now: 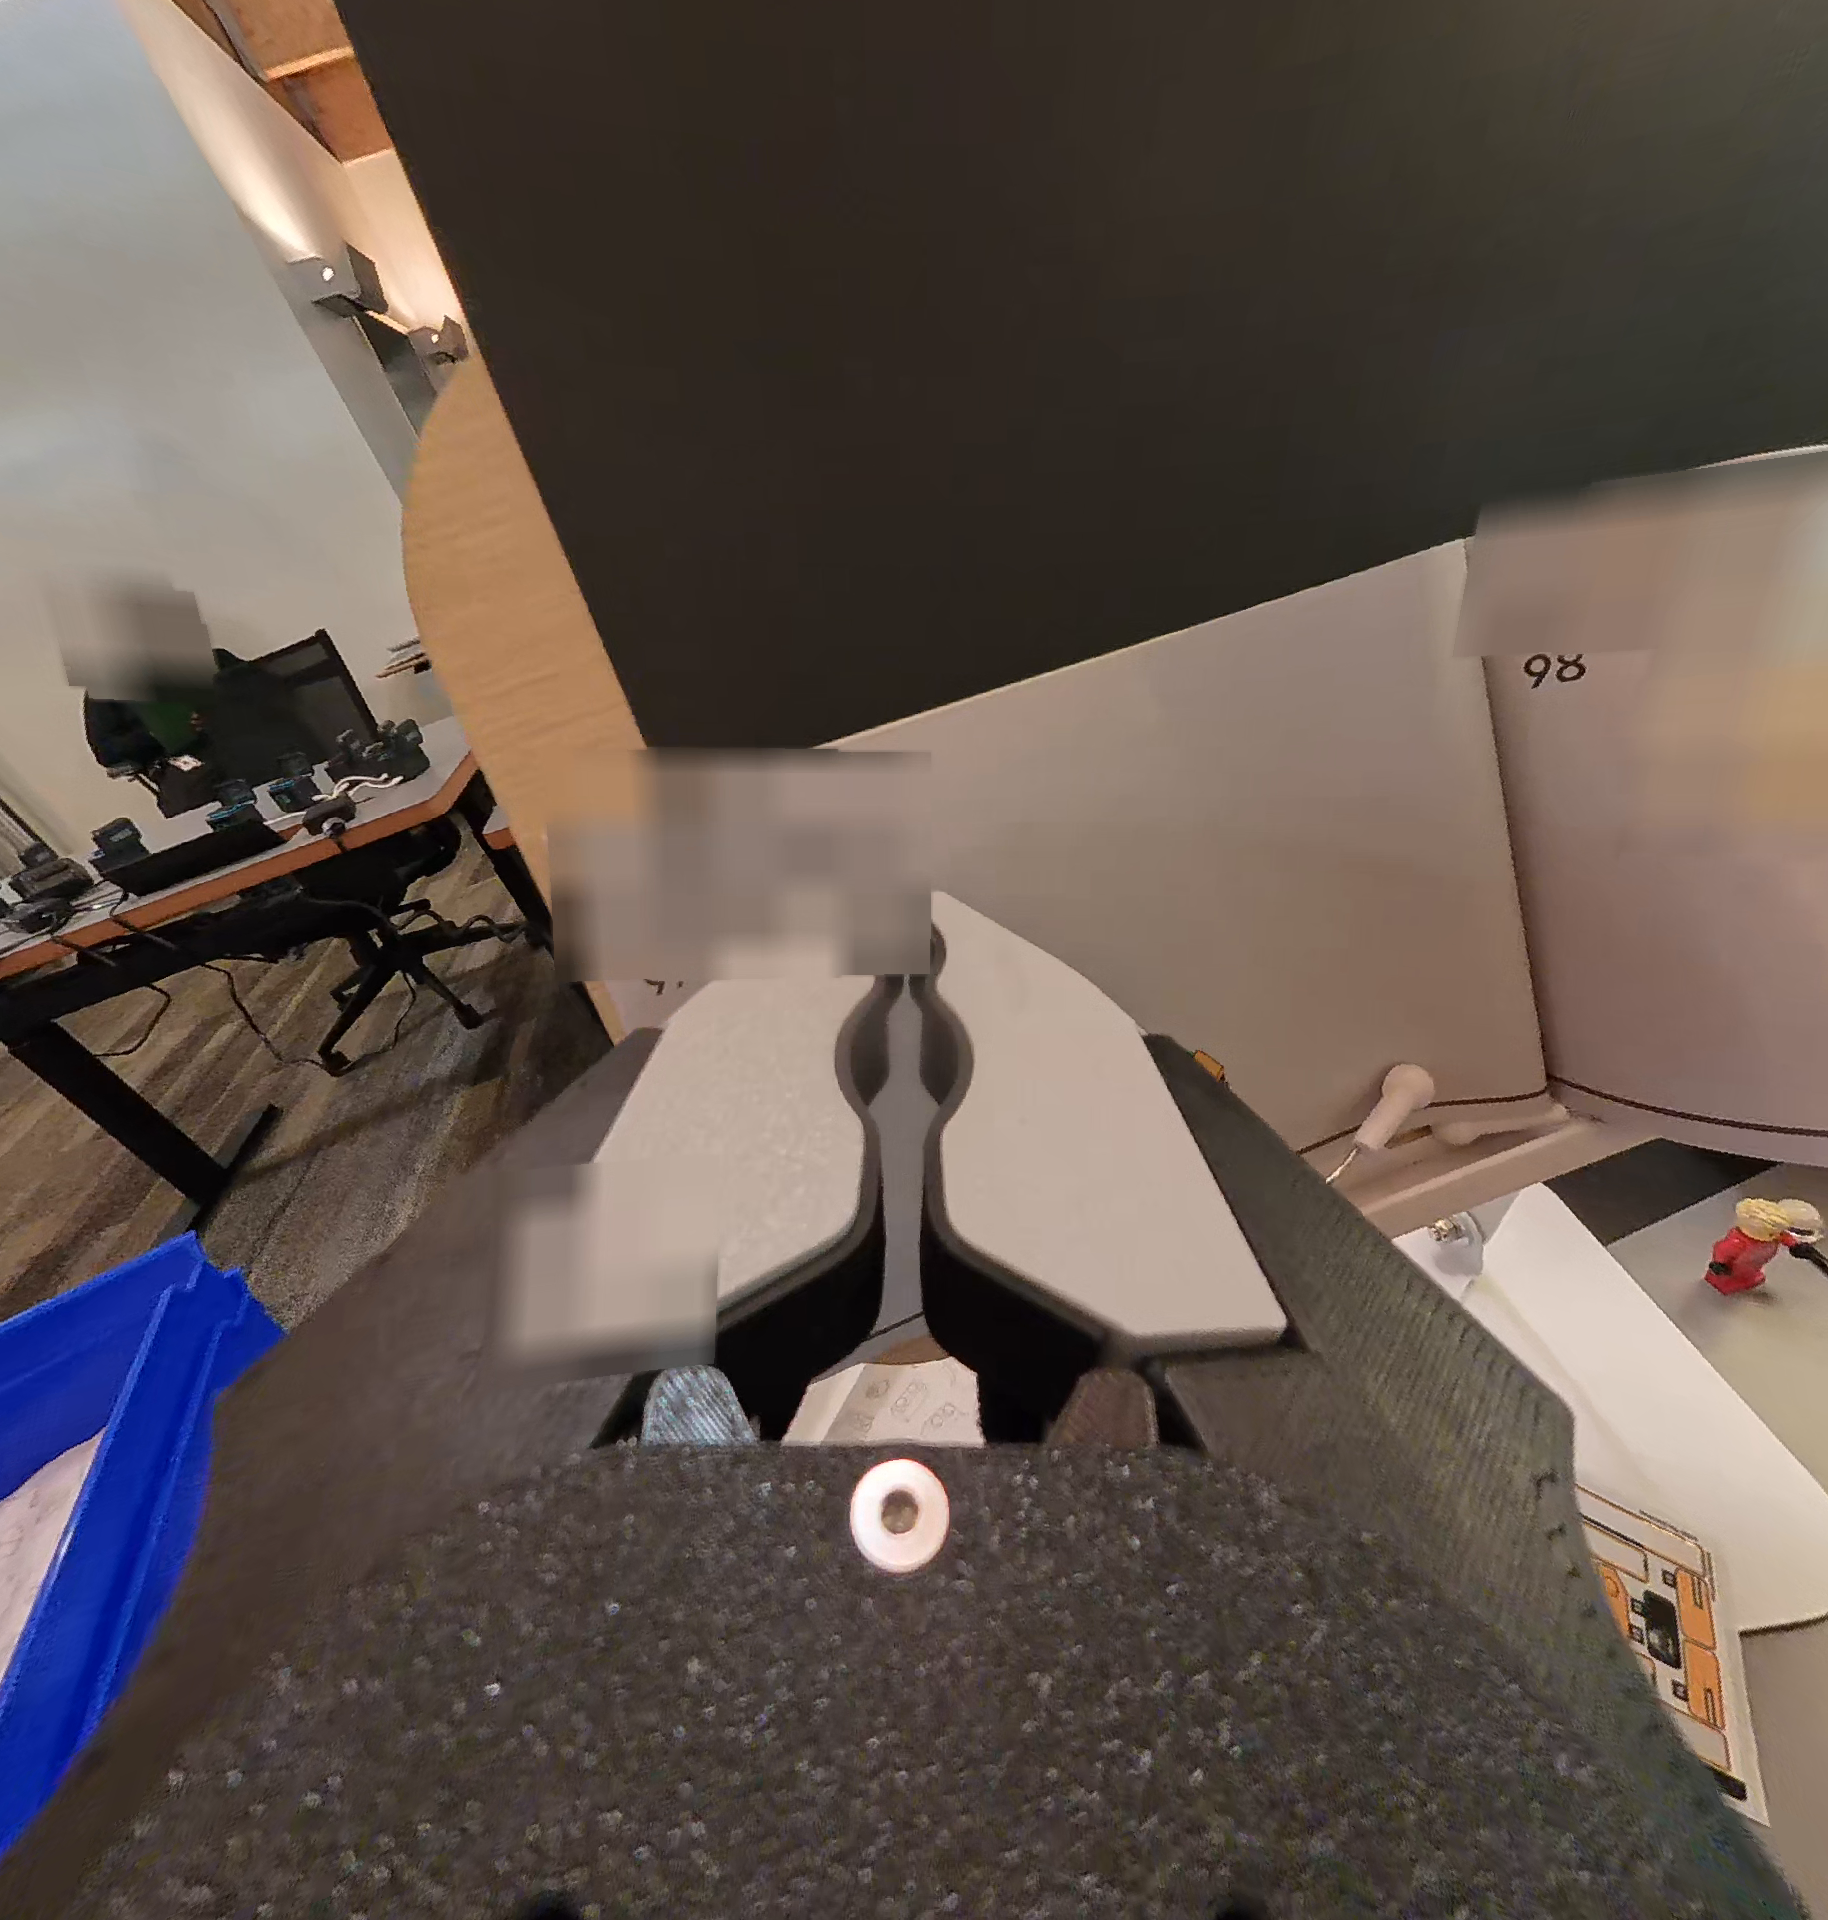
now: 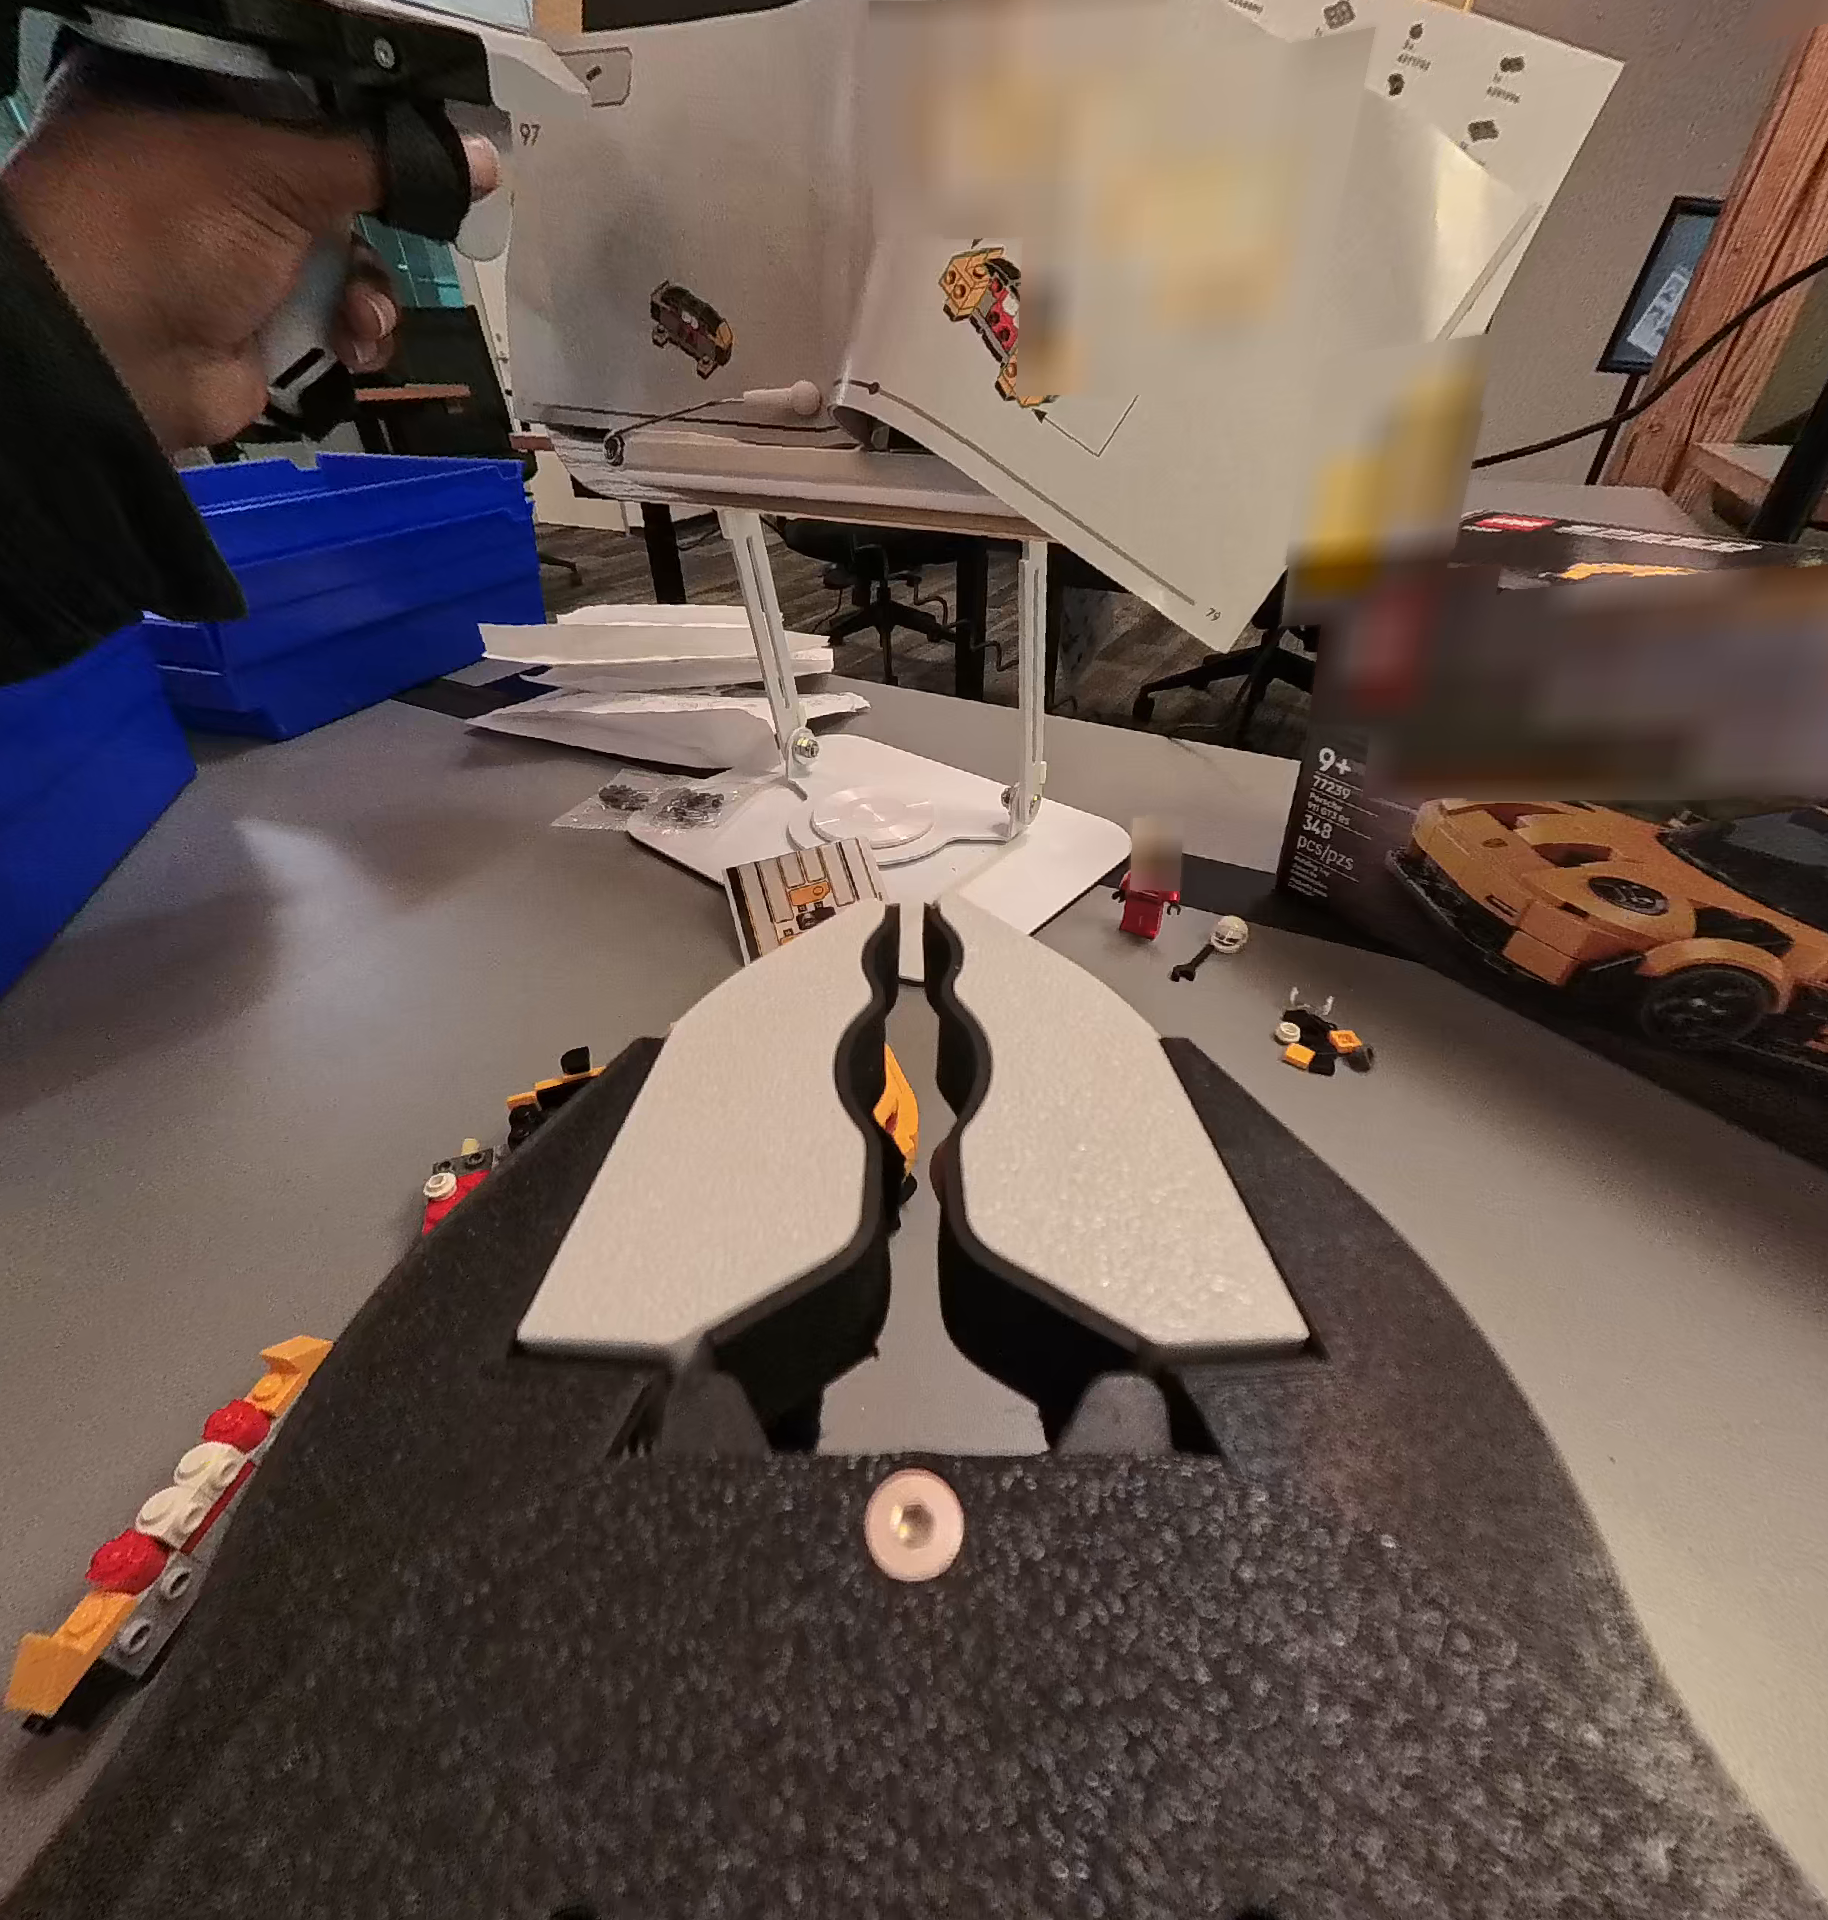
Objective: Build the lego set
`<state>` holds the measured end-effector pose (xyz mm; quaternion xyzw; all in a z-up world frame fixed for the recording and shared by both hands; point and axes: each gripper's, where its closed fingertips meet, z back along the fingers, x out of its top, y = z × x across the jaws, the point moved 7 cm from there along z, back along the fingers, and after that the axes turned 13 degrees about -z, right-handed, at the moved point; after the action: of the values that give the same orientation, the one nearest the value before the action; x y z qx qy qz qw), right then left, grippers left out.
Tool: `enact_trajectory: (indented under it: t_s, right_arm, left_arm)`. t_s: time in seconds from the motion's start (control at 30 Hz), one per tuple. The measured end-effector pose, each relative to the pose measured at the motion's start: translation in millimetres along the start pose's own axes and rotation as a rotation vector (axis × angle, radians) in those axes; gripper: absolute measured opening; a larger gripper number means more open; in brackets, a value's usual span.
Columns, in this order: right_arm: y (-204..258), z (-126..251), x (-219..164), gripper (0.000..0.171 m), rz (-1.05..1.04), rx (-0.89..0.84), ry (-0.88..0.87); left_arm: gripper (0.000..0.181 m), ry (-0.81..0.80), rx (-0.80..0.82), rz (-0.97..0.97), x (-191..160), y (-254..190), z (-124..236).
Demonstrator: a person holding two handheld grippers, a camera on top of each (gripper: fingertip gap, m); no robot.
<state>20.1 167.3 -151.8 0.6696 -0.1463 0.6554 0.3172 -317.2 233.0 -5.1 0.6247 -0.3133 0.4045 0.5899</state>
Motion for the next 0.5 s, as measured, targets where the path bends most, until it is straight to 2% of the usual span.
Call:
enact_trajectory:
  t_s: [0.5]
  right_arm:
    - [1, 4, 5, 0.003, 0.055, -0.033, -0.053]
  left_arm:
    - [0.000, -0.005, -0.022, -0.010, 0, 0, 12]
